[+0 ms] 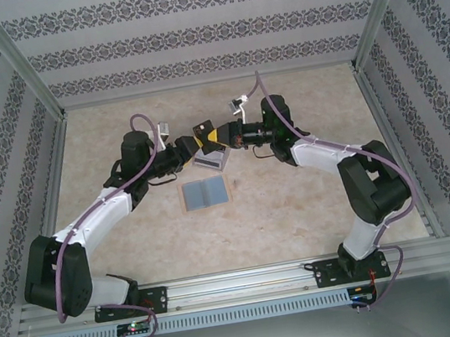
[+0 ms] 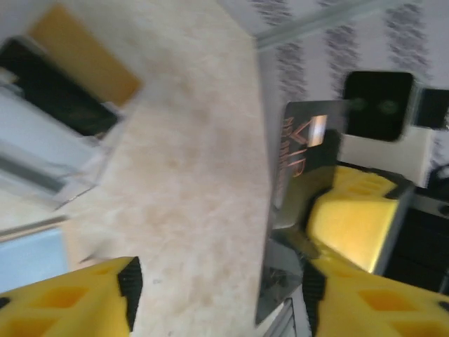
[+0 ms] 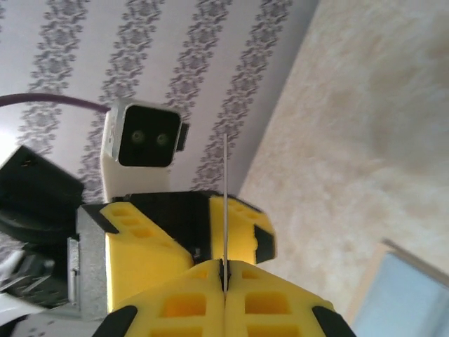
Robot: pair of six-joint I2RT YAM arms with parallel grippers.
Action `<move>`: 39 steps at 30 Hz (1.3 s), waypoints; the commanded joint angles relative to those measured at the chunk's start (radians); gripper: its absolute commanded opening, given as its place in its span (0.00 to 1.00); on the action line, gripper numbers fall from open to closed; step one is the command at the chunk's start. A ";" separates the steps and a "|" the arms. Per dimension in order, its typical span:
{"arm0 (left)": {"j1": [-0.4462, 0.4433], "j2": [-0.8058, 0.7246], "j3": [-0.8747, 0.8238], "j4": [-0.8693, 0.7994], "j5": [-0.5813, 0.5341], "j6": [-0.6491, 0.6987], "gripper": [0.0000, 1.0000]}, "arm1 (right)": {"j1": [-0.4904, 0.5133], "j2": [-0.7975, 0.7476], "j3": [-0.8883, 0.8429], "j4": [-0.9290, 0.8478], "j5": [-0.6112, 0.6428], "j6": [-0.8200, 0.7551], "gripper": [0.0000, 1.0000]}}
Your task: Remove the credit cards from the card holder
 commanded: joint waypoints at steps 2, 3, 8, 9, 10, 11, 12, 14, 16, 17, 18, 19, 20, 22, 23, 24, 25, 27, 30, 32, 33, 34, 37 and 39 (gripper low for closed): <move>0.011 0.017 0.097 -0.412 -0.266 0.168 0.78 | -0.017 0.053 0.083 -0.173 0.092 -0.247 0.00; 0.016 0.032 0.110 -0.459 -0.306 0.181 0.81 | -0.018 0.068 0.106 -0.206 0.104 -0.290 0.00; 0.034 0.083 0.134 -0.546 -0.372 0.221 0.90 | -0.010 0.123 0.253 -0.500 0.266 -0.522 0.00; 0.036 0.091 0.137 -0.551 -0.376 0.225 0.92 | -0.008 0.136 0.280 -0.540 0.291 -0.556 0.00; 0.039 0.097 0.139 -0.555 -0.378 0.229 0.93 | -0.006 0.151 0.310 -0.582 0.312 -0.588 0.00; 0.042 0.103 0.142 -0.561 -0.381 0.233 0.94 | -0.004 0.163 0.333 -0.613 0.329 -0.612 0.00; 0.046 0.111 0.147 -0.568 -0.385 0.236 0.95 | -0.002 0.176 0.359 -0.649 0.351 -0.646 0.00; 0.051 0.122 0.151 -0.577 -0.388 0.244 0.97 | 0.010 0.200 0.403 -0.711 0.411 -0.720 0.00; 0.054 0.129 0.151 -0.576 -0.383 0.248 0.99 | 0.024 0.228 0.454 -0.780 0.464 -0.809 0.00; 0.055 0.131 0.150 -0.576 -0.379 0.251 1.00 | 0.032 0.240 0.474 -0.804 0.486 -0.848 0.00; 0.055 0.133 0.150 -0.576 -0.377 0.252 1.00 | 0.040 0.253 0.497 -0.830 0.508 -0.890 0.00; 0.056 0.134 0.151 -0.578 -0.374 0.255 1.00 | 0.046 0.267 0.518 -0.851 0.525 -0.930 0.00; 0.056 0.136 0.152 -0.580 -0.373 0.258 0.99 | 0.052 0.277 0.536 -0.868 0.537 -0.963 0.00; 0.059 0.138 0.155 -0.587 -0.367 0.263 0.99 | 0.065 0.301 0.577 -0.905 0.552 -1.038 0.00; 0.060 0.139 0.157 -0.590 -0.363 0.267 0.99 | 0.070 0.314 0.594 -0.919 0.556 -1.070 0.00; 0.060 0.139 0.160 -0.593 -0.360 0.269 0.99 | 0.076 0.326 0.613 -0.938 0.563 -1.104 0.00; 0.059 0.140 0.161 -0.596 -0.357 0.271 0.99 | 0.081 0.337 0.634 -0.958 0.578 -1.139 0.00; 0.060 0.140 0.164 -0.599 -0.354 0.270 0.99 | 0.085 0.360 0.670 -0.993 0.593 -1.198 0.00; 0.060 0.141 0.165 -0.601 -0.350 0.270 0.99 | 0.090 0.390 0.718 -1.035 0.625 -1.270 0.00; 0.060 0.142 0.165 -0.601 -0.348 0.268 0.99 | 0.092 0.408 0.751 -1.058 0.666 -1.286 0.00; 0.060 0.144 0.164 -0.601 -0.346 0.266 0.99 | 0.093 0.417 0.768 -1.073 0.671 -1.298 0.00; 0.060 0.146 0.164 -0.601 -0.347 0.261 0.99 | 0.094 0.423 0.776 -1.079 0.680 -1.305 0.00; 0.061 0.152 0.170 -0.598 -0.337 0.252 0.99 | 0.094 0.437 0.795 -1.105 0.679 -1.338 0.00; 0.060 0.155 0.173 -0.598 -0.333 0.252 0.99 | 0.095 0.444 0.800 -1.126 0.671 -1.360 0.00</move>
